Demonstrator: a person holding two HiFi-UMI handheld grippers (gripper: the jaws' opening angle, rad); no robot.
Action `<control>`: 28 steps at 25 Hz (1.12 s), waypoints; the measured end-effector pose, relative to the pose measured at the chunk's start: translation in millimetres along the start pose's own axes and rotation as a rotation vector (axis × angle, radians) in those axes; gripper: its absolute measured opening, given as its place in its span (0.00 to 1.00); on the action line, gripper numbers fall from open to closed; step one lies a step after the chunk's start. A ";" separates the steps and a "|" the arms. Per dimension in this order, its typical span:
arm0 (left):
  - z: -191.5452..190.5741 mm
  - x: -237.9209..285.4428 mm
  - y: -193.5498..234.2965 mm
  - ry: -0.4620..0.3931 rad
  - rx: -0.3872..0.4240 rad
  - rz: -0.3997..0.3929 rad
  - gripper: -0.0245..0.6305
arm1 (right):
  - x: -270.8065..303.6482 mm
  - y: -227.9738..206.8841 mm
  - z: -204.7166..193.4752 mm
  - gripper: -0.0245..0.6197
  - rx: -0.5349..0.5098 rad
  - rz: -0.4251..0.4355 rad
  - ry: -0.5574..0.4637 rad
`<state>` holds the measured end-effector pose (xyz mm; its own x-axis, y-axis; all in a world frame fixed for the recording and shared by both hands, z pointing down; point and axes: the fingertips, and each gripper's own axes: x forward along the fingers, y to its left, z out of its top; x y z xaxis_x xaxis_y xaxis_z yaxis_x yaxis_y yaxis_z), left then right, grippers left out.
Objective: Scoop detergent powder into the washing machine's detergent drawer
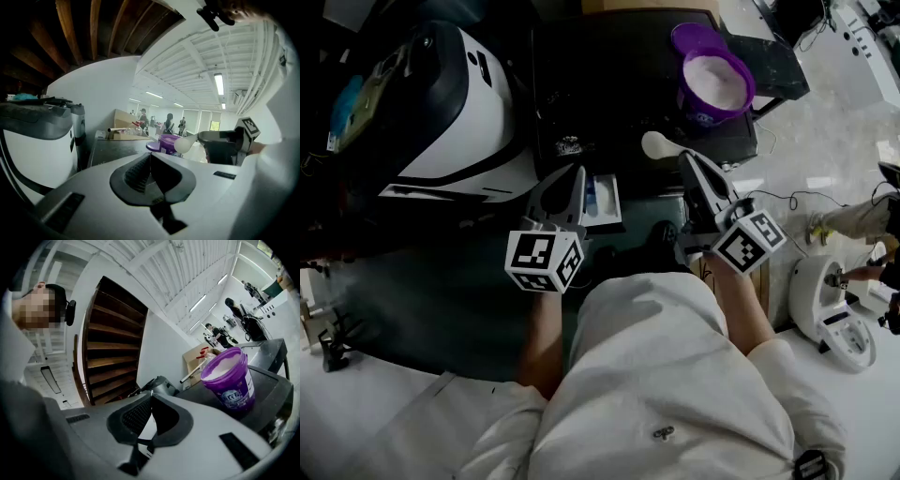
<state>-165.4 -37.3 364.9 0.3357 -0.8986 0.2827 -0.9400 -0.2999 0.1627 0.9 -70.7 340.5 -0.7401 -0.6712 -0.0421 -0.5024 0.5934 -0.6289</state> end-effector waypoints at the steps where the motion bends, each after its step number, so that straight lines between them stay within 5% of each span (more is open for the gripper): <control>1: 2.4 2.4 -2.0 -0.004 0.002 0.005 0.07 | -0.2 -0.4 4.8 0.05 -0.011 0.013 0.000; 28: 27.9 66.9 -80.5 -0.061 -0.001 0.052 0.07 | -13.1 -44.5 69.6 0.05 -0.111 0.158 0.052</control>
<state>-69.0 -82.2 344.3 0.2823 -0.9306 0.2330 -0.9559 -0.2523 0.1503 64.0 -119.2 315.0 -0.8341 -0.5439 -0.0917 -0.4223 0.7367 -0.5282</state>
